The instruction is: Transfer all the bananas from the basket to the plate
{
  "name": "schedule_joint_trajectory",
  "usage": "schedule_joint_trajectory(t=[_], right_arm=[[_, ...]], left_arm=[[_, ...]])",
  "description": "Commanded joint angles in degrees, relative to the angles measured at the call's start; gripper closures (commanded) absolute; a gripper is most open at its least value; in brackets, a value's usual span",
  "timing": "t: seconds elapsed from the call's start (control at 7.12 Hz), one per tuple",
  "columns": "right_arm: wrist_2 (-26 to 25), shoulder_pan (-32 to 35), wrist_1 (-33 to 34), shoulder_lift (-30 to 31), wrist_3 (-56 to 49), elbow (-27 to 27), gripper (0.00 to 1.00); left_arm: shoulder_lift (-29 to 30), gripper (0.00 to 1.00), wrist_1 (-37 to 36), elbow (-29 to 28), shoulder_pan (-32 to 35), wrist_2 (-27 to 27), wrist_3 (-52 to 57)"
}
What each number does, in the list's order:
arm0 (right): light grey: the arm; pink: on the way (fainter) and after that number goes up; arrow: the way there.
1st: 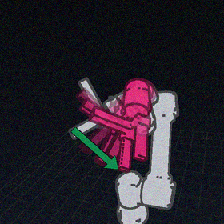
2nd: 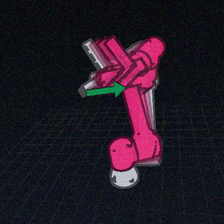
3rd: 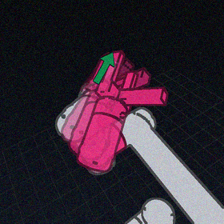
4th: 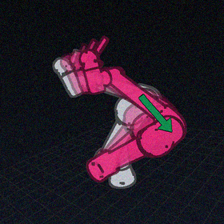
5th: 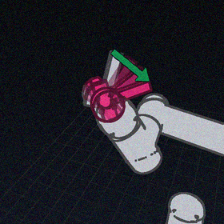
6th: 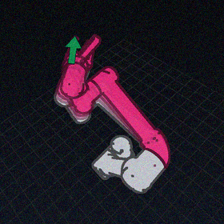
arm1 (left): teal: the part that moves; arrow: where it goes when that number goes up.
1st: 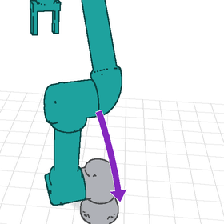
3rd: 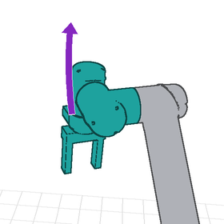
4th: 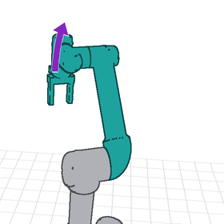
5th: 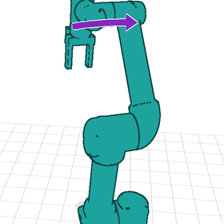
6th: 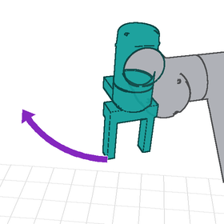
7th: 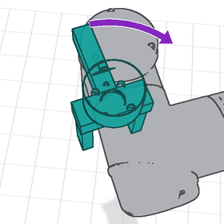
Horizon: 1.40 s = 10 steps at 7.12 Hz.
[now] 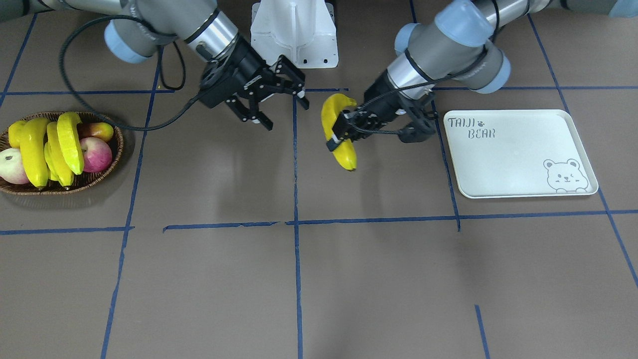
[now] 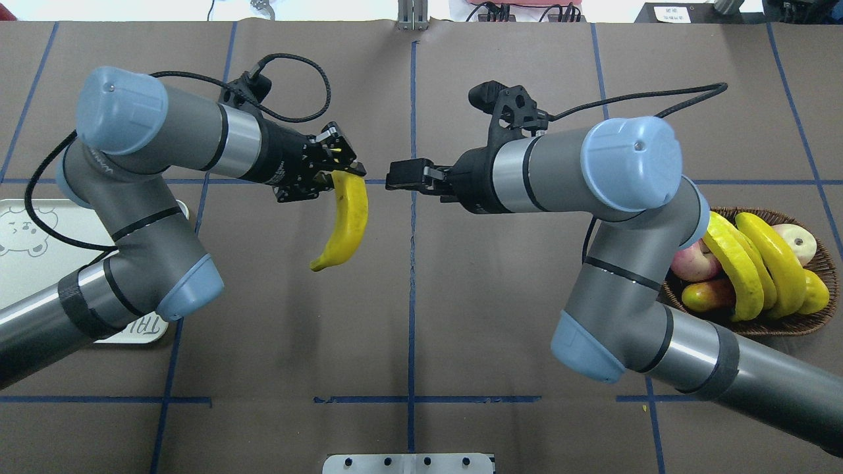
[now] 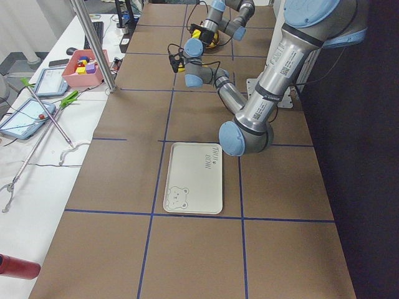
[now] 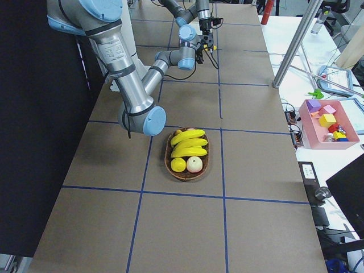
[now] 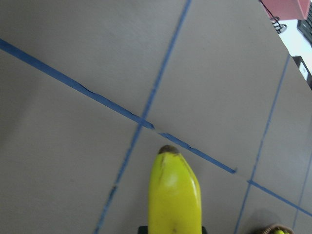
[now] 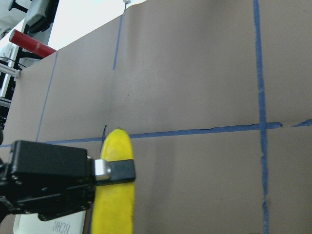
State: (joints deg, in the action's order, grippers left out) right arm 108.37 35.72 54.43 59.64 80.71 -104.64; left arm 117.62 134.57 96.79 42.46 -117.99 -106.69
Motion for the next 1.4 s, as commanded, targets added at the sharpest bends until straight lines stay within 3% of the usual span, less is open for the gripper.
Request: schedule_joint_trajectory(t=[0.0,0.28,0.56,0.98,1.26], right_arm=[[8.0,6.2,7.4,3.5,-4.4,-0.4,0.0],[9.5,9.6,14.9,6.5,-13.3,-0.4,0.0],[10.0,11.8,15.3,11.0,-19.5,-0.4,0.0],[14.8,16.9,17.4,13.7,-22.2,-2.5,0.0],[14.9,16.8,18.1,13.8,-22.4,-2.9,0.0]], left_arm=[[-8.2,1.0,-0.4,0.8,6.0,-3.4,0.2],[-18.7,1.0,-0.5,0.4,11.0,-6.9,9.0],[-26.6,1.0,-0.8,-1.3,15.8,-7.4,18.7],[-28.9,1.0,0.0,-14.5,22.2,-10.0,34.0],[-29.8,0.98,0.1,-16.9,23.2,-10.0,37.5]])
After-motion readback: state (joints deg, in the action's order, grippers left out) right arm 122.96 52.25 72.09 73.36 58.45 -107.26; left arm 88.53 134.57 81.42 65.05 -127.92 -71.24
